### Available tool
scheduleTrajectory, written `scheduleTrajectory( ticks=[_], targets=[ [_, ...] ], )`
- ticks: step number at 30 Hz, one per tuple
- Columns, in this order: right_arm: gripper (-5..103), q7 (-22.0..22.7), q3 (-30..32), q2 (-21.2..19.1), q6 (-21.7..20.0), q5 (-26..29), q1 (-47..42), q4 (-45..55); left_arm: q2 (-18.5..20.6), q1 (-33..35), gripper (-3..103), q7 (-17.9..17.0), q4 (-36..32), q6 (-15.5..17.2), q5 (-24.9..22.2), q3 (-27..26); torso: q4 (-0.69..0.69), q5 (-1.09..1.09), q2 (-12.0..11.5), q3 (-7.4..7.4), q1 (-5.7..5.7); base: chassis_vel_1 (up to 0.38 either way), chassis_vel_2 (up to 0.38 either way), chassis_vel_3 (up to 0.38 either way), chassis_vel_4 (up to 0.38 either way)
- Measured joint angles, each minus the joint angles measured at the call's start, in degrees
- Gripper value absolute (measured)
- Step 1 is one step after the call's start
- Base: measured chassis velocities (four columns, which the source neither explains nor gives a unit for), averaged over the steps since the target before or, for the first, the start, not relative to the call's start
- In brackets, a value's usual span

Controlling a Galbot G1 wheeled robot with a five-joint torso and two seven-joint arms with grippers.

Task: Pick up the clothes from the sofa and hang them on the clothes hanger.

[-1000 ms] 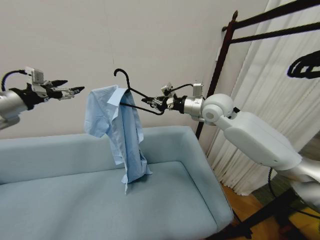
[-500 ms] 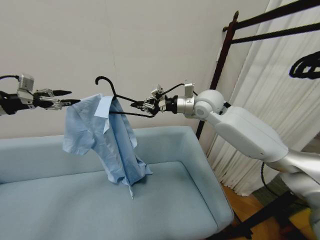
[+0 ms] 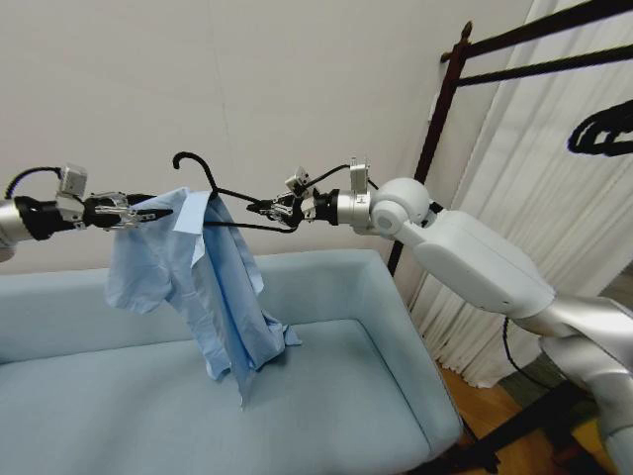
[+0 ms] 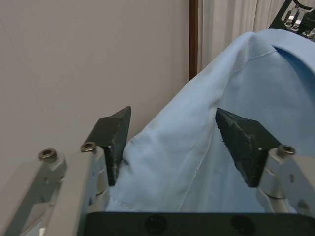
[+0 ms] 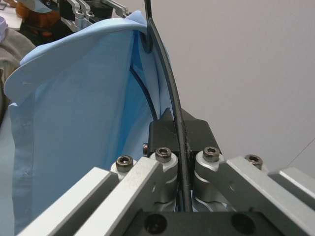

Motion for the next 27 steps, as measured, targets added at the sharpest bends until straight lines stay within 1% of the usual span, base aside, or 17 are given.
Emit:
scheduleTrajectory(
  ticks=[1, 2, 3, 5, 6, 8, 9, 11, 12, 14, 15, 16, 23, 24, 27],
  targets=[
    [2, 0.0, 0.0, 0.0, 0.0, 0.0, 0.0, 0.0, 0.0, 0.0, 56, 0.0, 0.0, 0.0, 0.0, 0.0, 0.00, 0.00, 0.0, 0.00, 0.00, 0.000, 0.000, 0.000, 0.000],
    [2, 0.2, 0.0, 0.0, 0.0, 0.0, 0.1, 0.0, -0.2, 0.0, 51, -0.1, 0.0, 0.0, 0.0, 0.0, 0.00, 0.00, 0.0, 0.00, 0.00, 0.000, 0.000, 0.000, 0.000],
    [2, 0.3, -0.1, 0.0, 0.0, 0.1, 0.1, 0.0, -0.3, 0.0, 51, -0.2, 0.0, 0.0, 0.0, 0.0, 0.00, 0.00, 0.0, 0.00, 0.00, 0.000, 0.000, 0.000, 0.000],
    [2, 0.4, -0.2, -0.1, 0.0, 0.1, 0.3, 0.1, -0.5, 0.0, 40, -0.3, 0.0, 0.0, 0.0, 0.0, 0.00, 0.00, 0.0, 0.00, 0.00, 0.000, 0.000, 0.000, 0.000],
    [2, 0.4, -0.2, -0.1, 0.0, 0.1, 0.3, 0.1, -0.5, 0.0, 40, -0.3, 0.0, 0.0, 0.0, 0.0, 0.00, 0.00, 0.0, 0.00, 0.00, 0.000, 0.000, 0.000, 0.000],
    [2, 0.5, -0.4, -0.1, -0.1, 0.3, 0.6, 0.1, -0.7, 0.0, 29, -0.5, -0.1, -0.1, 0.1, 0.0, 0.00, 0.00, 0.0, 0.00, 0.00, 0.000, 0.000, 0.000, 0.000],
    [2, 0.5, -0.5, -0.1, -0.1, 0.3, 0.8, 0.1, -0.8, 0.0, 29, -0.7, -0.2, -0.1, 0.1, 0.0, 0.00, 0.00, 0.0, 0.00, 0.00, 0.000, 0.000, 0.000, 0.000],
    [2, 0.6, -0.7, 0.0, -0.1, 0.5, 1.2, 0.1, -1.1, -0.1, 18, -1.0, -0.4, -0.1, 0.0, 0.1, 0.00, 0.00, 0.0, 0.00, 0.00, 0.000, 0.000, 0.000, 0.000],
    [2, 0.6, -0.7, 0.0, -0.1, 0.5, 1.2, 0.1, -1.1, -0.1, 18, -1.0, -0.4, -0.1, 0.0, 0.1, 0.00, 0.00, 0.0, 0.00, 0.00, 0.000, 0.000, 0.000, 0.000],
    [2, 0.7, -0.9, 0.1, -0.2, 0.7, 1.6, 0.0, -1.4, -0.2, 7, -1.4, -0.6, -0.1, 0.0, 0.2, 0.00, 0.00, 0.0, 0.00, 0.00, 0.000, 0.000, 0.000, 0.000],
    [2, 0.7, -1.0, 0.2, -0.2, 0.8, 1.7, 0.0, -1.6, -0.2, 7, -1.5, -0.7, -0.1, 0.0, 0.2, 0.00, 0.00, 0.0, 0.00, 0.00, 0.000, 0.000, 0.000, 0.000],
    [2, 0.7, -1.1, 0.2, -0.2, 0.8, 1.8, -0.1, -1.9, -0.3, 3, -1.8, -0.7, -0.1, 0.0, 0.2, 0.00, 0.00, 0.0, 0.00, 0.00, 0.000, 0.000, 0.000, 0.000],
    [1, 1.4, -1.3, 0.8, -0.2, 1.2, 1.8, -0.4, -2.6, -0.5, 2, -2.3, -0.4, -0.2, -0.1, 0.4, 0.00, 0.00, 0.0, 0.00, 0.00, 0.000, 0.000, 0.000, 0.000],
    [7, 1.7, -1.3, 1.0, 0.0, 1.3, 1.8, -0.5, -2.8, -0.6, 2, -2.3, -0.3, -0.2, 0.0, 0.4, 0.00, 0.00, 0.0, 0.00, 0.00, 0.000, 0.000, 0.000, 0.000],
    [7, 3.1, -1.3, 1.2, 0.6, 1.3, 1.7, -0.8, -3.1, -1.0, 2, -1.8, 0.0, -0.2, 0.0, 0.5, 0.01, 0.00, 0.0, 0.00, 0.00, 0.000, 0.000, 0.000, 0.000]
  ],
)
